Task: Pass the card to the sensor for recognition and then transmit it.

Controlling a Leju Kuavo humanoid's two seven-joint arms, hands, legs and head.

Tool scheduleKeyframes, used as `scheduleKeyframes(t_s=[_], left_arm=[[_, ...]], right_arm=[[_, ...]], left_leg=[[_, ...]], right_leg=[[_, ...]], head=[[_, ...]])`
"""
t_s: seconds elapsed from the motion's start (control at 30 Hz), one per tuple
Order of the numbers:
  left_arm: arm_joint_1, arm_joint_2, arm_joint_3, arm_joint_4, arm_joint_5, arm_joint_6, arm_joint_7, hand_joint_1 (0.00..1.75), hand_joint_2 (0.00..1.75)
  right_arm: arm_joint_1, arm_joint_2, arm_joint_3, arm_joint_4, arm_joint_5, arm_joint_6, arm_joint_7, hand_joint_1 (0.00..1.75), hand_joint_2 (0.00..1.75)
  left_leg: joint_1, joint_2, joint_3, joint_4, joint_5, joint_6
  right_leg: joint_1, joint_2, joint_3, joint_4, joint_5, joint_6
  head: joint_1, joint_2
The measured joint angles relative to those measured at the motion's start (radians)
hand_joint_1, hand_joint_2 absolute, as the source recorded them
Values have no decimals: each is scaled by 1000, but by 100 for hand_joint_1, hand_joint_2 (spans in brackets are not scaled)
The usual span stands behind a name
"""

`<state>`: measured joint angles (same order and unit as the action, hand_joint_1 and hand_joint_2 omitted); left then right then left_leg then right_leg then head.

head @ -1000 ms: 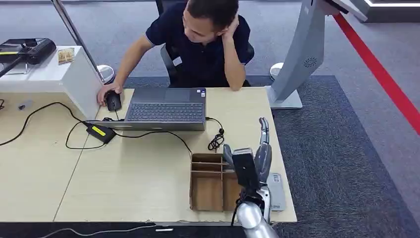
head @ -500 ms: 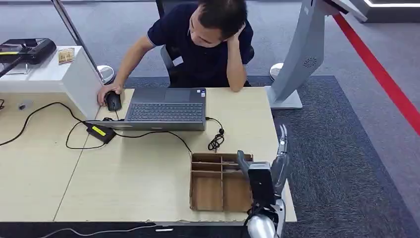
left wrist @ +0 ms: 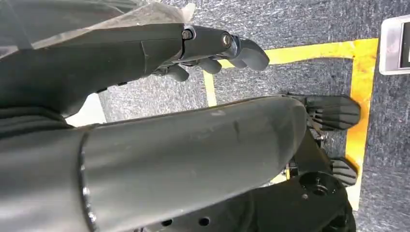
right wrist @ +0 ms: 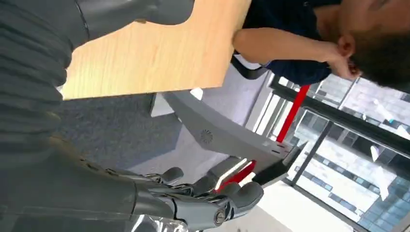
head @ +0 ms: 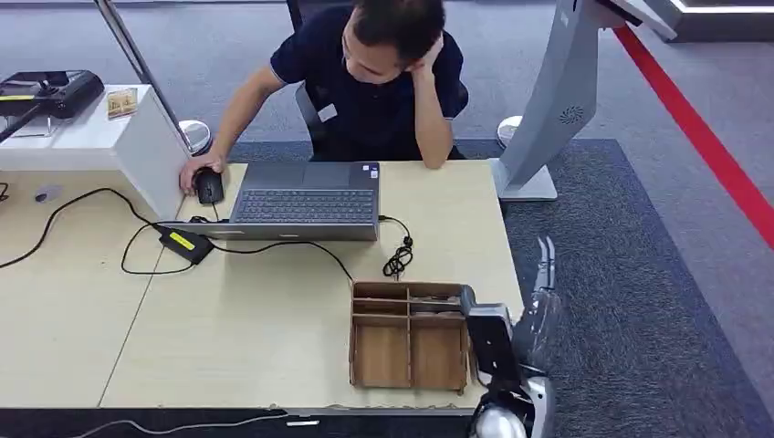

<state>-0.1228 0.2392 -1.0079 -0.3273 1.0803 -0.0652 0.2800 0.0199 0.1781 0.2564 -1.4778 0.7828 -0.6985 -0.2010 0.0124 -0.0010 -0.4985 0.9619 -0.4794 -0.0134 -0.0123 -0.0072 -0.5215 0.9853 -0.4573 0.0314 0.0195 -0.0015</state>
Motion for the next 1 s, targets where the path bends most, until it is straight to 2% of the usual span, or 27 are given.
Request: scheduleKeyframes(t_s=[0.5,0.8,1.0], left_arm=[[0,-3,3,0,11,2,-1,0,0],[-1,-4,10,0,13,-4,-3,0,0],[-1,-4,18,0,15,-5,-3,0,0]], right_arm=[[27,-83,27,-17,154,0,145,0,175],[3,-187,141,-42,249,0,322,0,175],[-17,-243,231,-50,260,0,360,0,175]], left_leg=[[0,0,0,0,0,0],[0,0,0,0,0,0],[0,0,0,0,0,0]], right_leg=[[0,0,0,0,0,0],[0,0,1,0,0,0],[0,0,0,0,0,0]], head=[[0,0],[0,0],[0,0]])
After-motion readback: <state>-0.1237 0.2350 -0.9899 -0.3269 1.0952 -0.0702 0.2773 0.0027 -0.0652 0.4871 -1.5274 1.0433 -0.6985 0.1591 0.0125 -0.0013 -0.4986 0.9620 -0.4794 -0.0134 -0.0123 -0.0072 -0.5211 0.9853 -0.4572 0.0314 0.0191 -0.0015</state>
